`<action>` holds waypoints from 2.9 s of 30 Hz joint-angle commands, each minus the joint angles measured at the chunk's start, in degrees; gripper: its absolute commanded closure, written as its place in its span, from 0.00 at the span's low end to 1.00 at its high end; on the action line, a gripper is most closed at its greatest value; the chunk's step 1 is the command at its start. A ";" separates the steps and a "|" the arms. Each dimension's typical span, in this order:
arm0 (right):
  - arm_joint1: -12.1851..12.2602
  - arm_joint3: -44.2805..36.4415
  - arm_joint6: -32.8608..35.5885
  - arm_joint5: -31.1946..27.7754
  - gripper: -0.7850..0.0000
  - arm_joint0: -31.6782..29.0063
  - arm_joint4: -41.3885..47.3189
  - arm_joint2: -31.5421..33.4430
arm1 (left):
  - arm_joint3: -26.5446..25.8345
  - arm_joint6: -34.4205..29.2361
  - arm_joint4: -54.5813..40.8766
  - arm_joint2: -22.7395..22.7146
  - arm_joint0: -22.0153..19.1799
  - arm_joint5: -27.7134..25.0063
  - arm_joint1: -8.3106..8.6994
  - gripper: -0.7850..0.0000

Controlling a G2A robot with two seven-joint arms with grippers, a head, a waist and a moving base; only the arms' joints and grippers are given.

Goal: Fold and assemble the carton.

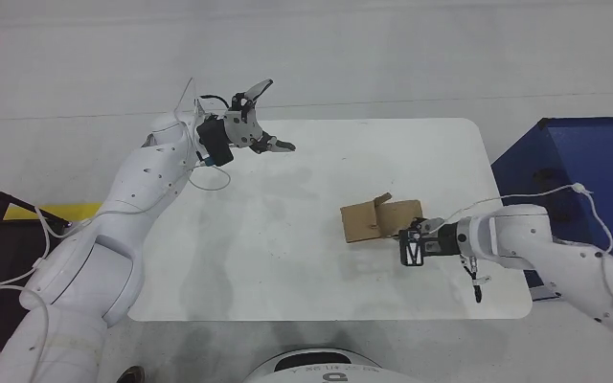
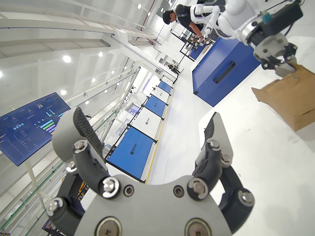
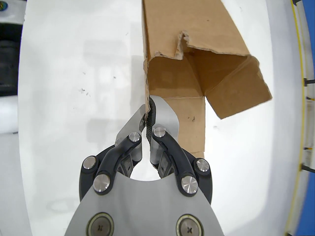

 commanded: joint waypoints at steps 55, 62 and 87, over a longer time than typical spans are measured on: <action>-15.43 2.04 16.62 -1.08 0.00 4.38 -12.34 2.77 | 0.00 0.00 0.00 0.00 0.00 0.00 0.00 0.00; -10.39 12.92 -10.63 8.49 0.00 -13.47 1.45 16.48 | 0.00 0.00 0.00 0.00 0.00 0.00 0.00 0.00; -13.13 19.26 -8.40 6.63 0.15 -17.18 36.42 14.18 | 0.00 0.00 0.00 0.00 0.00 0.00 0.00 0.00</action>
